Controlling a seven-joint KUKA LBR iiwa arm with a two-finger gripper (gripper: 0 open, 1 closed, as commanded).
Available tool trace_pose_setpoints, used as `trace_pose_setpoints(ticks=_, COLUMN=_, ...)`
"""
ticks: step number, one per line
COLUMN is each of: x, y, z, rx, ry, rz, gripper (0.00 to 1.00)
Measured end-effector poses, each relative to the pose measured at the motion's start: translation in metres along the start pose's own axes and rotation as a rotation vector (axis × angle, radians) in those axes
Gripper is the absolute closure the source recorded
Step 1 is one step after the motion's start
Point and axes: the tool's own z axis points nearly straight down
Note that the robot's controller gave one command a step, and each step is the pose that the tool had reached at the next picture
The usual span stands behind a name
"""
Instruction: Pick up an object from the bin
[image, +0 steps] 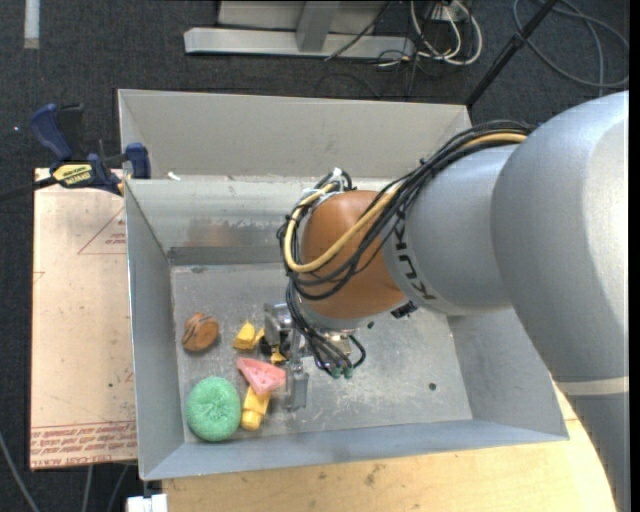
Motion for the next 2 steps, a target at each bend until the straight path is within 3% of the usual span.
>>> trace_pose_setpoints(ticks=2, x=-0.007, y=0.008, z=-0.026, rx=0.000, ry=0.002, rz=0.042, gripper=0.00)
